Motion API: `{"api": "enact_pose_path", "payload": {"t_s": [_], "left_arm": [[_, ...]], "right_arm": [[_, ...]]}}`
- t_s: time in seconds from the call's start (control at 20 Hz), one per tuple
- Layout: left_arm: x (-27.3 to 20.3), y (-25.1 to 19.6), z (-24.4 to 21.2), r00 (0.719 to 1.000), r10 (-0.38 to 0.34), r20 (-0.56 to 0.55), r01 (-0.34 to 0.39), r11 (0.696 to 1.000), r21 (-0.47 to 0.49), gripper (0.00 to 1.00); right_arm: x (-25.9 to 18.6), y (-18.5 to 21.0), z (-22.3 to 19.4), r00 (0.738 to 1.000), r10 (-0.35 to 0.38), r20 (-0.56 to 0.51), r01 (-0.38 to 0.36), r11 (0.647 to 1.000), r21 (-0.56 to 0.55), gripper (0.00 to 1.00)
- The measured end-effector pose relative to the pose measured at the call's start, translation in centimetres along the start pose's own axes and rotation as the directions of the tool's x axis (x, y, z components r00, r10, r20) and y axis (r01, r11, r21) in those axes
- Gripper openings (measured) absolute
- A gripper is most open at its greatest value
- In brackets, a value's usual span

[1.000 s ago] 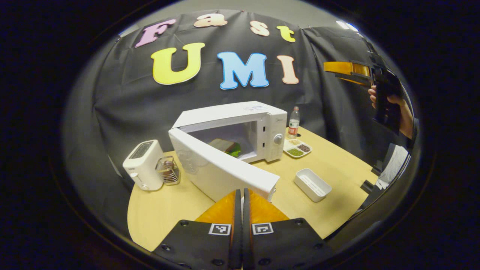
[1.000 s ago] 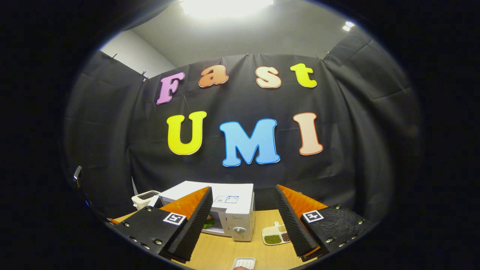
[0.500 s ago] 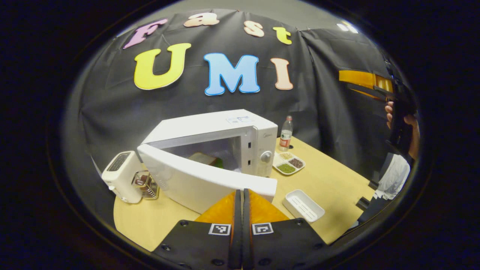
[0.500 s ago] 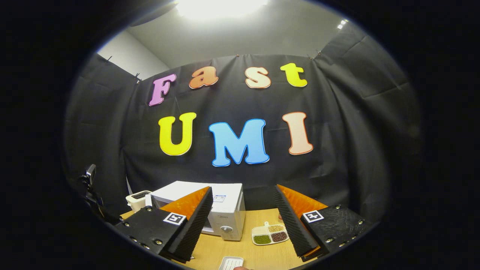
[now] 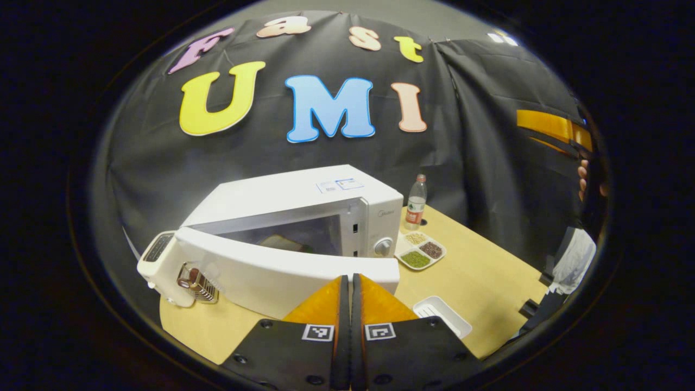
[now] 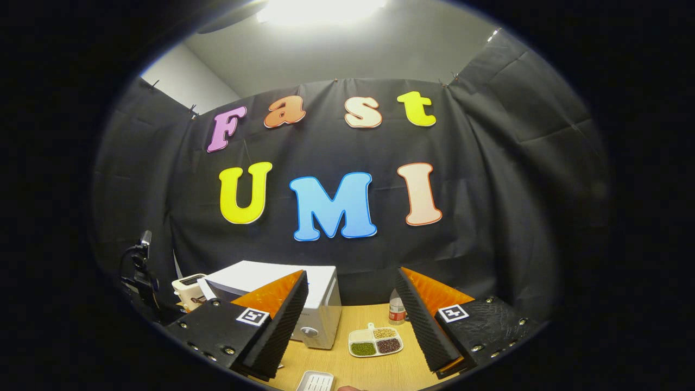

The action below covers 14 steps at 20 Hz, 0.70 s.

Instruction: Open the microwave oven with the left hand, put the food in, and close the microwave oven.

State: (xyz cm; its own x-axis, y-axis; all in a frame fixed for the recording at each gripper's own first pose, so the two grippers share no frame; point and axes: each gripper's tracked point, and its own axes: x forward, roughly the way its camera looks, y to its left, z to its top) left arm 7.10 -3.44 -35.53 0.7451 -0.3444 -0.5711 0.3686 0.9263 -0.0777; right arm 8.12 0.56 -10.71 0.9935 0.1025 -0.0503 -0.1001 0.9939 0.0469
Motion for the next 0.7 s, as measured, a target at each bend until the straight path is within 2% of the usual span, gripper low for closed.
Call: {"api": "enact_pose_path", "payload": {"t_s": [0.35, 0.65, 0.7], "left_arm": [[5.7, -0.9, 2.3, 0.999, 0.032, 0.003, -0.032, 0.999, -0.028, 0.07], [9.1, -1.4, 3.3, 0.999, 0.044, -0.006, -0.045, 0.998, -0.041, 0.09], [9.5, -1.3, 3.4, 0.999, 0.048, -0.007, -0.048, 0.998, -0.045, 0.07]], "right_arm": [[1.1, -1.4, -0.7, 0.999, 0.026, -0.019, -0.026, 1.0, -0.001, 0.97], [2.2, -2.9, -2.1, 0.999, 0.018, -0.046, -0.018, 1.0, -0.001, 0.97], [2.3, -3.1, -2.5, 0.998, 0.019, -0.055, -0.019, 1.0, 0.004, 0.97]]}}
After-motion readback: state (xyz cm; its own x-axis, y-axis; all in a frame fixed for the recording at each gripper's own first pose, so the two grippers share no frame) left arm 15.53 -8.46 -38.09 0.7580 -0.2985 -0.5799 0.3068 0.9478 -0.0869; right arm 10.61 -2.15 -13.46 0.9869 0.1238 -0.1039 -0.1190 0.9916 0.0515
